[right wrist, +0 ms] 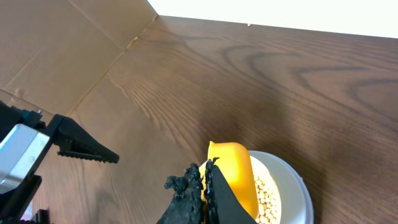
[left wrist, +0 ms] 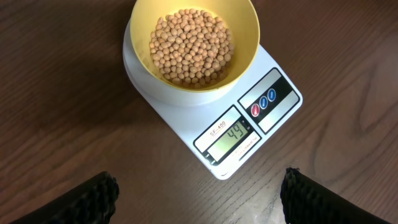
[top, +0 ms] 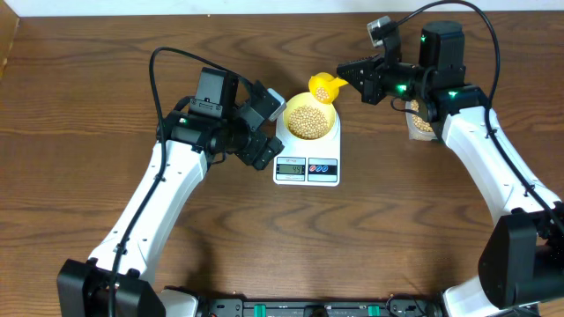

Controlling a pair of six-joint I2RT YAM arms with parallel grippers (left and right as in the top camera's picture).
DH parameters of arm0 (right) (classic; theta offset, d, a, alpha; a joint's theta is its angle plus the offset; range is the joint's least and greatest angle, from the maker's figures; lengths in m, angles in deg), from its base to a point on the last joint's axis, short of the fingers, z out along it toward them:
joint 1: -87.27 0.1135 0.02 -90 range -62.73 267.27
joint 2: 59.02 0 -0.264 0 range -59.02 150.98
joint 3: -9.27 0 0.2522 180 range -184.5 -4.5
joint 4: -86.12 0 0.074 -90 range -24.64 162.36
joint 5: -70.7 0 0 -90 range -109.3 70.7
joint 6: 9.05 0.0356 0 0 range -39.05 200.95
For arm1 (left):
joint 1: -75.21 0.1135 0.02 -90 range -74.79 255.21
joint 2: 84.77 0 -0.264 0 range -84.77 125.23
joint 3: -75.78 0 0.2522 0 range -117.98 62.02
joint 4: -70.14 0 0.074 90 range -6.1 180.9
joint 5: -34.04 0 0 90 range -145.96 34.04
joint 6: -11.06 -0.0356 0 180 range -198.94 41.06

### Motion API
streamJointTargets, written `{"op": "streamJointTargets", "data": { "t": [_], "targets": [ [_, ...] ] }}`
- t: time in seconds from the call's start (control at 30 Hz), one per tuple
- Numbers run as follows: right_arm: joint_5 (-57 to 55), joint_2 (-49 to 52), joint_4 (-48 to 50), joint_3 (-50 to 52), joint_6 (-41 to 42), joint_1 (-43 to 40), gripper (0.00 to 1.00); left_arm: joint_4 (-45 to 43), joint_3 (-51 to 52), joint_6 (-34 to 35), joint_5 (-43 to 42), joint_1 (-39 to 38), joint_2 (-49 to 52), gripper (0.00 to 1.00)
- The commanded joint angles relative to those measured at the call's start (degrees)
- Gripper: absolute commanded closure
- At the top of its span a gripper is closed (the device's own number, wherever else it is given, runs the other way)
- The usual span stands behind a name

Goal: Scoop item into bowl and weigh 50g on scale
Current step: 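Tilt the scoop with the right gripper to pour soybeans into bowl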

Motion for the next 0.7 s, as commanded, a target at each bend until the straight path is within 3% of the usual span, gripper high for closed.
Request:
{"op": "streamJointTargets", "data": {
  "t": [0.0,0.67],
  "targets": [
    [-0.70,-1.55,0.79,-0.07,-1.20,0.31,0.99,0.00,0.63,-0.37,-0.74,0.24,-0.24,0.14],
    [-4.35,-1.44,1.03,-0.07,-2.08,2.54,0.99,0.00,0.63,-0.37,-0.74,0.24,-0.24,0.14]
  ]
}}
